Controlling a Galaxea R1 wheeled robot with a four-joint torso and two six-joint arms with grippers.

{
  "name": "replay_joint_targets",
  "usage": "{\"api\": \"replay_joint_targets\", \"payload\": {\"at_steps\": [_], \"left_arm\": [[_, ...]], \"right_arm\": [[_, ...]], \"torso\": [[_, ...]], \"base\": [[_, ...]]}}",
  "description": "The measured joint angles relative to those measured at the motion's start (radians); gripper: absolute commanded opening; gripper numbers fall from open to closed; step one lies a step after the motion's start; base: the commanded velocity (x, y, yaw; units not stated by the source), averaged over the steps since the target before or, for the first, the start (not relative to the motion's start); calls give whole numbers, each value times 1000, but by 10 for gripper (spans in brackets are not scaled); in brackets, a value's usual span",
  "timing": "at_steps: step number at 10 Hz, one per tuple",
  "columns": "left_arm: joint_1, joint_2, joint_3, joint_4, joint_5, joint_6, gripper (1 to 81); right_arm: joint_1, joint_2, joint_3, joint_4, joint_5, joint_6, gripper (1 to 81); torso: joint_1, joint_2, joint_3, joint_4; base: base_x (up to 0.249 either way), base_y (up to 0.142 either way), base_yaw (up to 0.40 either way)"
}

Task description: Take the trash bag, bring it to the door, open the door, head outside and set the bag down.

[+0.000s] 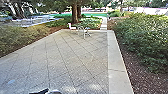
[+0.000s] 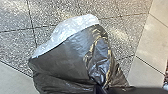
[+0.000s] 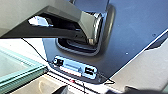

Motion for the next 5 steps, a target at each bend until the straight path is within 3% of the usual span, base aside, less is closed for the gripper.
{"api": "replay_joint_targets", "payload": {"at_steps": [3,4,5], "left_arm": [[-27,-40,-20,-10,56,0,10],[-27,-43,-21,-19,60,-9,811],[-27,-42,-19,-26,59,-7,811]], "right_arm": [[0,0,0,0,0,0,811],[0,0,0,0,0,0,811],[0,0,0,0,0,0,811]], "torso": [[0,0,0,0],[0,0,-1,0],[0,0,-1,0]], "base": [[0,0,0],[0,0,0],[0,0,0]]}}
